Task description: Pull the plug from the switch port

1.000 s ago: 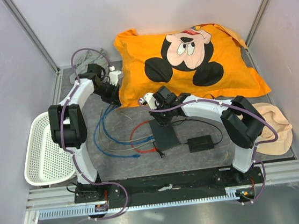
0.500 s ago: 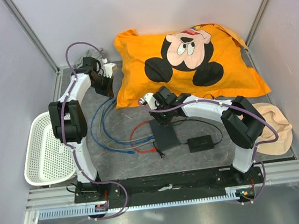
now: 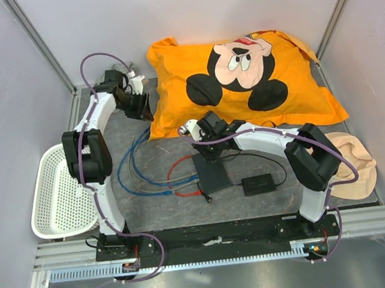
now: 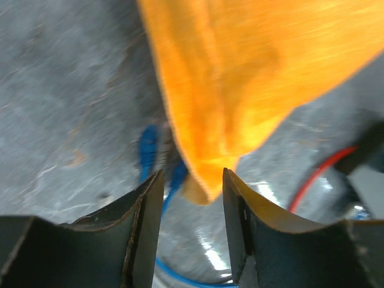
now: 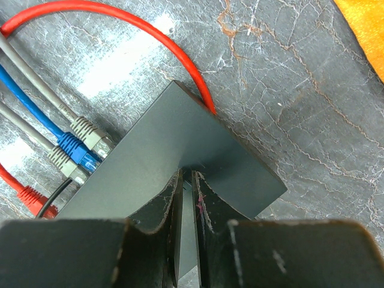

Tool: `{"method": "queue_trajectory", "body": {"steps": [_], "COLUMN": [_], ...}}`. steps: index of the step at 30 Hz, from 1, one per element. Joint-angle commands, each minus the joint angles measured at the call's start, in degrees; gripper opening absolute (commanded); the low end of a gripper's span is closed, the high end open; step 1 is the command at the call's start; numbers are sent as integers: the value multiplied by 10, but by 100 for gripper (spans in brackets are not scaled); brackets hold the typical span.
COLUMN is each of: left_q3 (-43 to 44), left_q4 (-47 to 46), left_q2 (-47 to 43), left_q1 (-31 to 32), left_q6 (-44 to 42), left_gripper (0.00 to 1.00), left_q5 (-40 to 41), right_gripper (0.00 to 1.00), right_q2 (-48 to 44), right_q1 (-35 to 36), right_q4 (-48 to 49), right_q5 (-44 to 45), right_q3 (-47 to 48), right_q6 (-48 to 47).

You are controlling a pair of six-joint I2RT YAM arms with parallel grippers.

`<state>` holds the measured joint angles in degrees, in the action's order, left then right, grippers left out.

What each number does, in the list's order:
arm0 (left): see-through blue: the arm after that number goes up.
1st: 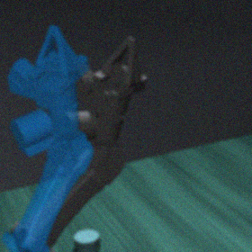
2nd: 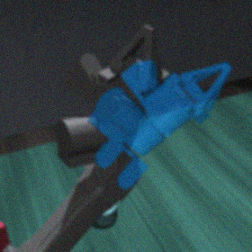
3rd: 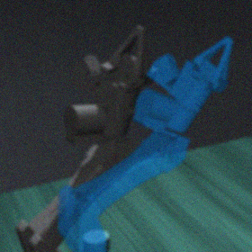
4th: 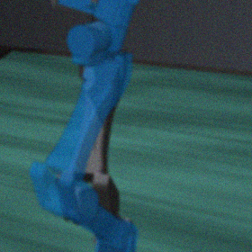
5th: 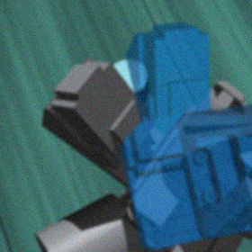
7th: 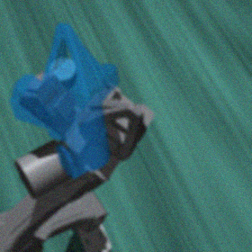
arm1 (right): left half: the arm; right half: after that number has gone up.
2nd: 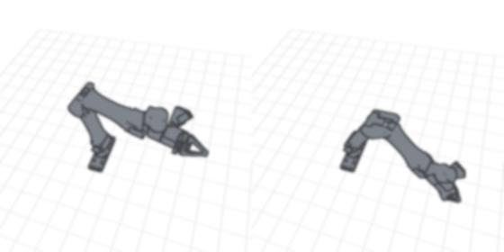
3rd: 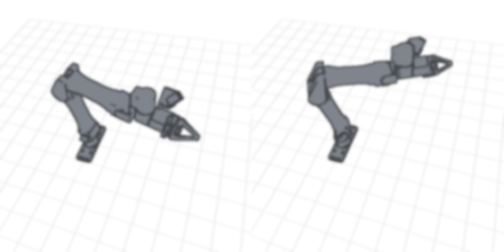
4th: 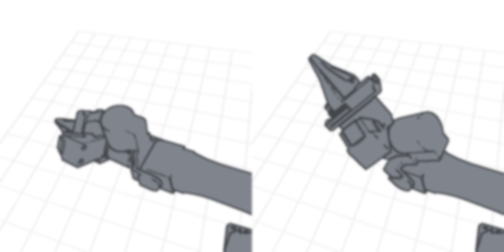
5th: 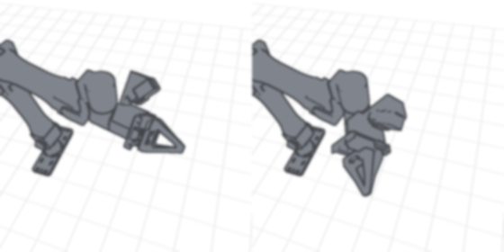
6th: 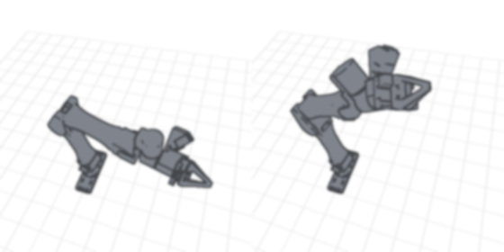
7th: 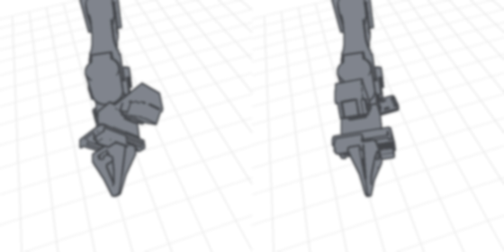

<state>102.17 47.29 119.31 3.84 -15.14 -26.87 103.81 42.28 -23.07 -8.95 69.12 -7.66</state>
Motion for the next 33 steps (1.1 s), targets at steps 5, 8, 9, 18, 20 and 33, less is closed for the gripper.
{"method": "queue_trajectory", "body": {"steps": [5, 8, 9, 18, 20, 33], "left_q3": [-65, -134, -161, -242, -255, -334], "left_q4": [-61, -107, -113, -120, -130, -149], "left_q2": [-87, -95, -92, -42, -37, -26], "left_q1": [7, 17, 23, 103, 111, 144], "left_q6": [115, 141, 142, 86, 87, 59], "left_gripper": [58, 64, 65, 63, 62, 58], "left_q5": [-250, -308, -322, -347, -340, -348], "right_gripper": [20, 20, 19, 0, 0, 0], "right_q2": [43, 43, 43, 25, 16, -38], "right_q1": [-16, -15, -16, -15, -16, -15], "right_q4": [-58, -60, -60, -68, -70, -91], "right_q5": [96, 96, 94, 91, 90, 48], "right_q3": [-32, -32, -31, -56, -63, -70], "right_q6": [-16, -15, -16, -17, -20, -50]}}
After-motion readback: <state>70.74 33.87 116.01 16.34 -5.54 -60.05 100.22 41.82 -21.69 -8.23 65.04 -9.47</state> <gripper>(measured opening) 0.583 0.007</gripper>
